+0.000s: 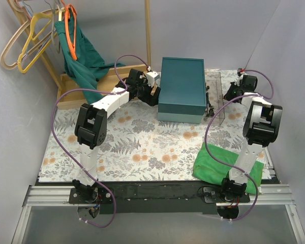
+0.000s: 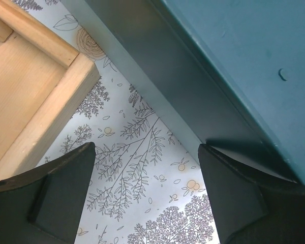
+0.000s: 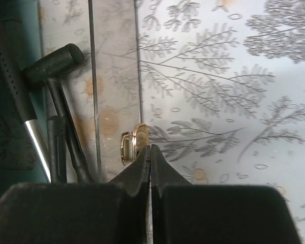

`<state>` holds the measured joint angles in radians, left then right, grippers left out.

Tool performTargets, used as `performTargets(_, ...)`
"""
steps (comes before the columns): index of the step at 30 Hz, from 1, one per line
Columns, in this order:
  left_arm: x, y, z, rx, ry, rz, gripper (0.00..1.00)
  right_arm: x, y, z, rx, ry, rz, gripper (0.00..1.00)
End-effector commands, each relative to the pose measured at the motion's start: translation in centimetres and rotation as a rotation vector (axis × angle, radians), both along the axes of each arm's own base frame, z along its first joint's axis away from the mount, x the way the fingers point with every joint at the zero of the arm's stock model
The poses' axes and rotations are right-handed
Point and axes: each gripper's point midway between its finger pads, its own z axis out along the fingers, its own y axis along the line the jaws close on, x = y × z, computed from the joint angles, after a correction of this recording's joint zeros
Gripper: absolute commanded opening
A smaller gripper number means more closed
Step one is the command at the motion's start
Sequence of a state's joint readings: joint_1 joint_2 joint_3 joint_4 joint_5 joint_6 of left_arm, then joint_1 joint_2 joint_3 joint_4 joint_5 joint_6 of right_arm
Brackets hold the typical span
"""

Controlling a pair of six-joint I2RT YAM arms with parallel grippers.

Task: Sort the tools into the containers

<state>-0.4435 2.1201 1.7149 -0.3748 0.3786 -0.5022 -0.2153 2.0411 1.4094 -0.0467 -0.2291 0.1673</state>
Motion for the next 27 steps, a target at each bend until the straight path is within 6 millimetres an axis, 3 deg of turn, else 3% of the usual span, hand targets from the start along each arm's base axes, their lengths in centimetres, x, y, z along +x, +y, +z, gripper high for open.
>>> performTargets(1, -1.4, -4.5, 2.1, -0.097, -0.048, -0.136, 0.83, 1.1, 6.6, 3.1, 0.081, -0.081, 0.137, 0.02)
performTargets(10, -1.7, -5.4, 2.1, -0.113, -0.051, -0.15, 0.83, 0.8, 12.5, 2.2, 0.146, -0.058, 0.215, 0.02)
performTargets(16, -1.5, -5.1, 1.9, -0.095, -0.052, -0.121, 0.83, 0.9, 13.2, 2.0, 0.163, -0.039, 0.203, 0.03)
performTargets(20, -0.6, -4.1, 1.9, -0.051, -0.065, -0.047, 0.84, 0.6, 10.7, 3.2, 0.116, -0.044, 0.126, 0.03)
performTargets(22, 0.6, -2.5, 2.8, 0.004, -0.091, 0.067, 0.98, 0.4, 7.9, 3.9, 0.061, -0.045, 0.051, 0.07)
performTargets(23, 2.4, -0.2, 3.3, 0.072, -0.135, 0.216, 0.98, 0.3, 6.9, 5.2, 0.038, -0.069, 0.031, 0.13)
performTargets(24, 2.9, 1.3, 3.6, 0.099, -0.135, 0.29, 0.98, 0.0, 5.7, 5.5, 0.003, -0.065, 0.014, 0.19)
performTargets(25, 3.3, 2.6, 4.8, 0.122, -0.159, 0.339, 0.98, -0.2, 4.0, 6.0, -0.012, -0.07, -0.013, 0.33)
performTargets(26, 3.1, 4.0, 4.8, 0.161, -0.144, 0.37, 0.98, -0.6, 3.0, 7.2, -0.03, -0.09, -0.02, 0.39)
performTargets(27, 3.1, 5.1, 5.2, 0.176, -0.147, 0.386, 0.98, -1.1, 1.6, 7.1, -0.054, -0.089, -0.025, 0.47)
